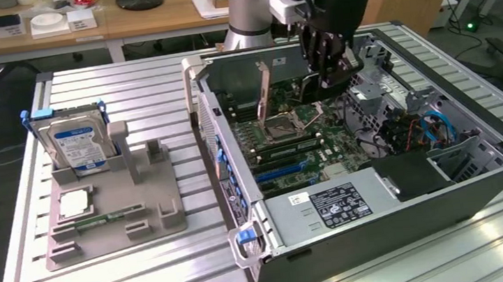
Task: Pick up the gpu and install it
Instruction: 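Insert the gpu into the slot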
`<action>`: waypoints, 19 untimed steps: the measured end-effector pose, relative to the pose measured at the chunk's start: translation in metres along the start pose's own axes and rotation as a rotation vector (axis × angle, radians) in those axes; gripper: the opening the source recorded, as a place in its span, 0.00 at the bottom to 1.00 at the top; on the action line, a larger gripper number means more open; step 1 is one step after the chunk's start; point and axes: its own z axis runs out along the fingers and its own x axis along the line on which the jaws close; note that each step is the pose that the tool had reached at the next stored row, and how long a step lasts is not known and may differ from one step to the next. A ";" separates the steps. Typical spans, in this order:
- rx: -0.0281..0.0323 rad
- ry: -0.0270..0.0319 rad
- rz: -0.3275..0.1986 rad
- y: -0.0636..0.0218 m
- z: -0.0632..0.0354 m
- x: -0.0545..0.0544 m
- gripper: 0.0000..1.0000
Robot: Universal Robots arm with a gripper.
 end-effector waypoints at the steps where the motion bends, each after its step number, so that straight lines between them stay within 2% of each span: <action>1: 0.0000 0.0001 0.000 0.0001 0.0010 0.000 0.27; 19: 0.0000 0.0013 0.000 0.0014 0.0190 0.001 0.27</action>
